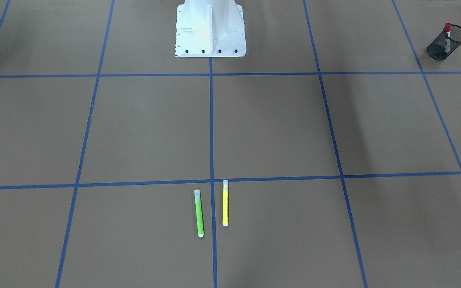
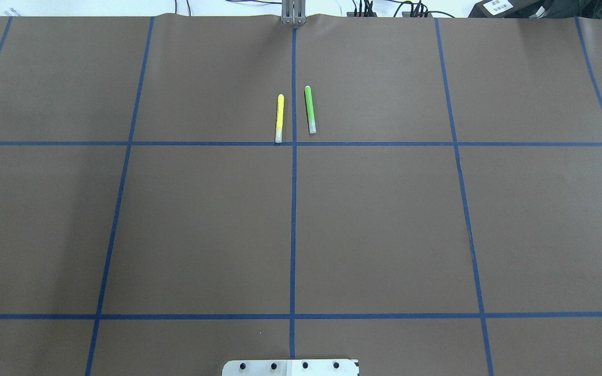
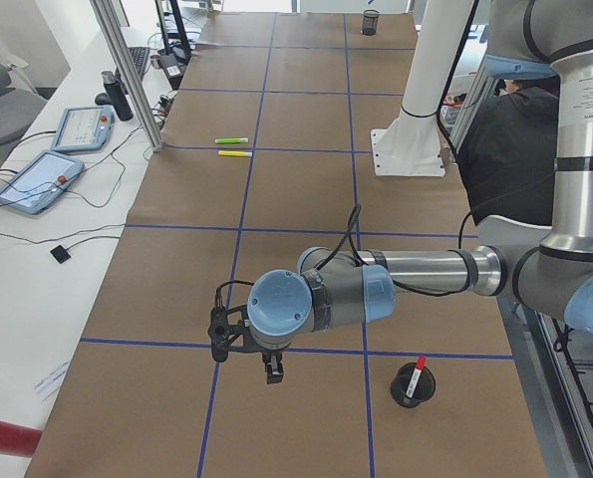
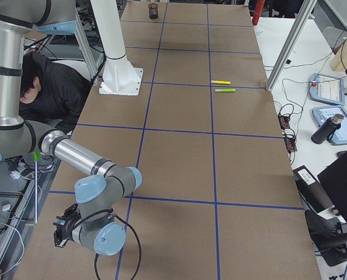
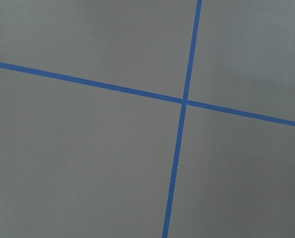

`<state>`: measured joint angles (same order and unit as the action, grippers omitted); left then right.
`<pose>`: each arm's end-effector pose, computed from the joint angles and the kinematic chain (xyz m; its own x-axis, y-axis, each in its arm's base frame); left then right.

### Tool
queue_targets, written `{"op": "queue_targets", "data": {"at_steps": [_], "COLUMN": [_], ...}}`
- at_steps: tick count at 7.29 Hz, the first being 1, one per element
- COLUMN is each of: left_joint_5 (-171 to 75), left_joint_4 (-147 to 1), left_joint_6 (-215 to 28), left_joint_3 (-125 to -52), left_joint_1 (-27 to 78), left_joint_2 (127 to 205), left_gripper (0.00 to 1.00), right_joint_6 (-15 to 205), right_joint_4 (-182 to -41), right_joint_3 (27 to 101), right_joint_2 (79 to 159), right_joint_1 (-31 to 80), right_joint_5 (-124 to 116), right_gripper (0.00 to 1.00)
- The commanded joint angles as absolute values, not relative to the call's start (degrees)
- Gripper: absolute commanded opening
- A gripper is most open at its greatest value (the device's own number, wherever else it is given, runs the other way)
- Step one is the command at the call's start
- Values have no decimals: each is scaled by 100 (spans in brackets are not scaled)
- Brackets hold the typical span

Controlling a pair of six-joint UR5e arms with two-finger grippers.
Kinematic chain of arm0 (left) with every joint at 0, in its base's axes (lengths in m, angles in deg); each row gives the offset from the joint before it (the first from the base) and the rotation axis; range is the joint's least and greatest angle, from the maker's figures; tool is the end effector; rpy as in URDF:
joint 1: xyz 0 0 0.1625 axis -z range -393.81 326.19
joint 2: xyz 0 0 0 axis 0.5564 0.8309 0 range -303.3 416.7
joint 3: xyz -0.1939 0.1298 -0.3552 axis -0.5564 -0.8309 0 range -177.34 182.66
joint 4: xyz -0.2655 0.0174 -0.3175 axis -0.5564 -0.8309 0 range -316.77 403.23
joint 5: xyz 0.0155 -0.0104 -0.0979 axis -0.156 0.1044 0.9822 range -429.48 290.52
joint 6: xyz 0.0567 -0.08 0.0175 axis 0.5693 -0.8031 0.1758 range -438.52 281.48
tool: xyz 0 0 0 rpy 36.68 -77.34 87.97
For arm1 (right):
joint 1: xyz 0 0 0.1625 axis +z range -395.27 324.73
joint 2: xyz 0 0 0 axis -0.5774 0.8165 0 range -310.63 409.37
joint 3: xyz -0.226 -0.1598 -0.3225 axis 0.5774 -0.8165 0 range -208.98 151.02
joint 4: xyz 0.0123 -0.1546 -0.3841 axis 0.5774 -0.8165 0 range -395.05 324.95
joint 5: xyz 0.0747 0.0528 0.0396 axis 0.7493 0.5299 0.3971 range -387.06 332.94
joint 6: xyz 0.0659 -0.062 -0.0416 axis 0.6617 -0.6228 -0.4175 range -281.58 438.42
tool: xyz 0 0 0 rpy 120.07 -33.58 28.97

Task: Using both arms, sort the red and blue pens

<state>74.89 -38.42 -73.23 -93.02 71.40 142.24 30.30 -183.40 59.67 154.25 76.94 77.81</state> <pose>-0.1688 -0.4213 0.6478 0.5574 -0.1609 -0.8145 0.2097 0.9765 -0.0494 0.1758 -0.1455 0.8045 0.6097 0.2136 0.7633 0.5296 0.6067 -0.5928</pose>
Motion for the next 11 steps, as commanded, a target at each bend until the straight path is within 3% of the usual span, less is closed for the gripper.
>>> {"op": "queue_targets", "data": {"at_steps": [1, 8, 9, 10, 11], "left_joint_5": [7493, 7493, 7493, 7484, 7484], "left_joint_4": [-3833, -3772, -3772, -3772, -3763], "left_joint_6": [-7316, -7325, -7325, -7334, -7334], "left_joint_3": [-9341, -9763, -9771, -9858, -9894], "left_joint_1": [7148, 7148, 7157, 7157, 7166], "left_joint_2": [14222, 13976, 13976, 13976, 13967], "left_gripper": [100, 100, 100, 100, 100], "right_joint_6": [3043, 3052, 3052, 3052, 3052], "right_joint_4": [-18315, -18297, -18297, -18288, -18279], "right_joint_3": [5743, 5320, 5311, 5311, 5320], "right_joint_2": [15405, 15396, 15396, 15396, 15396], "right_joint_1": [7688, 7679, 7679, 7679, 7679], "right_joint_5": [7919, 8175, 8184, 8166, 8157], "right_gripper": [0, 0, 26, 45, 95]}}
